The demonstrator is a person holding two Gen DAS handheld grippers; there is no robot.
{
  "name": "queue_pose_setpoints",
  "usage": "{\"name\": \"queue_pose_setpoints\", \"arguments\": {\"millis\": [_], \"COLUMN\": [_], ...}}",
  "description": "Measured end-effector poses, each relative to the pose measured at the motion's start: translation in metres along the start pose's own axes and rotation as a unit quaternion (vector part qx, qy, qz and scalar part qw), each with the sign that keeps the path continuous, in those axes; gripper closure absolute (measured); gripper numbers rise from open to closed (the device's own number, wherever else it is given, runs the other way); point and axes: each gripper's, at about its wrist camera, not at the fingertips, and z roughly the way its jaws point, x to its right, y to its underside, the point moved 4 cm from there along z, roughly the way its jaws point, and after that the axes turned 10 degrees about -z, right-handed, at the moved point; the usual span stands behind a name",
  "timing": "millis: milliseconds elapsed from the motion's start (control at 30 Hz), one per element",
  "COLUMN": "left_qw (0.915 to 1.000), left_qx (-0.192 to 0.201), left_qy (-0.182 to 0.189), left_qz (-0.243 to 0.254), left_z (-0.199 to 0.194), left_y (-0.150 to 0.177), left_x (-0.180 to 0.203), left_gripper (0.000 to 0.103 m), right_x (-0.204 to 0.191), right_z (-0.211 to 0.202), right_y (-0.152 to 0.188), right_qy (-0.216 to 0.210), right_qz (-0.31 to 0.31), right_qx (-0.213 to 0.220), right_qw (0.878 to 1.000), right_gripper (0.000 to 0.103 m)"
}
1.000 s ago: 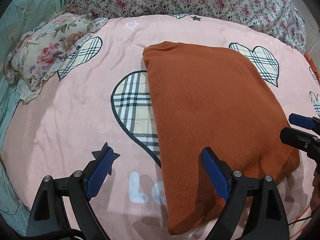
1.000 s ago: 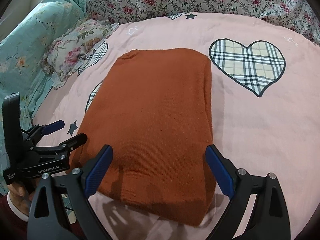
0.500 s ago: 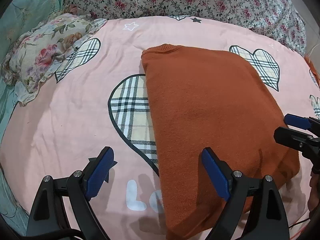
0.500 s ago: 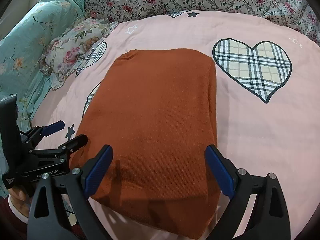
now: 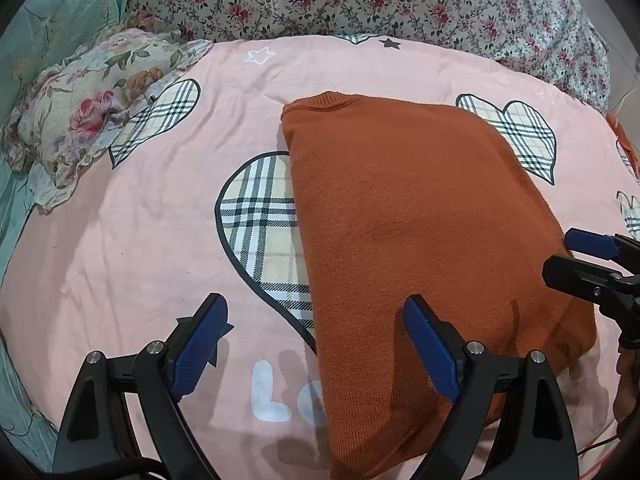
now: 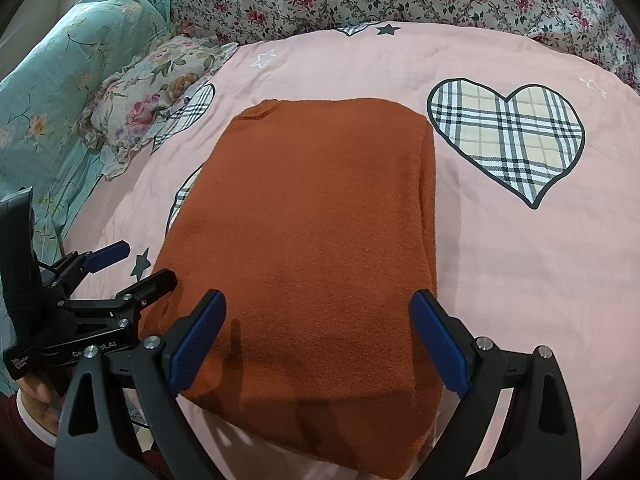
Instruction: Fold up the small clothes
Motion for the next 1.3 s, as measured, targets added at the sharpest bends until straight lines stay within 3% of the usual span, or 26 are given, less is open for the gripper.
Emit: {"name": "queue_pose_setpoints", "arguments": {"millis": [1300], "left_qw": [1.0000], "left_qx": [0.001], "left_qy": [0.004], "left_qz": [0.005], "left_z": [-0.0041], "left_y": [-0.0017], "left_x": [0.0044], "left_gripper": [0.012], "right_x": [-0.0008], "right_z": [-0.0029], "right_y": [-0.0024], "right_qy": [0.002], "right_qz": [0.001], "right_qx": [0.002], "right_qw": [1.000], "right_gripper": [0.009]}}
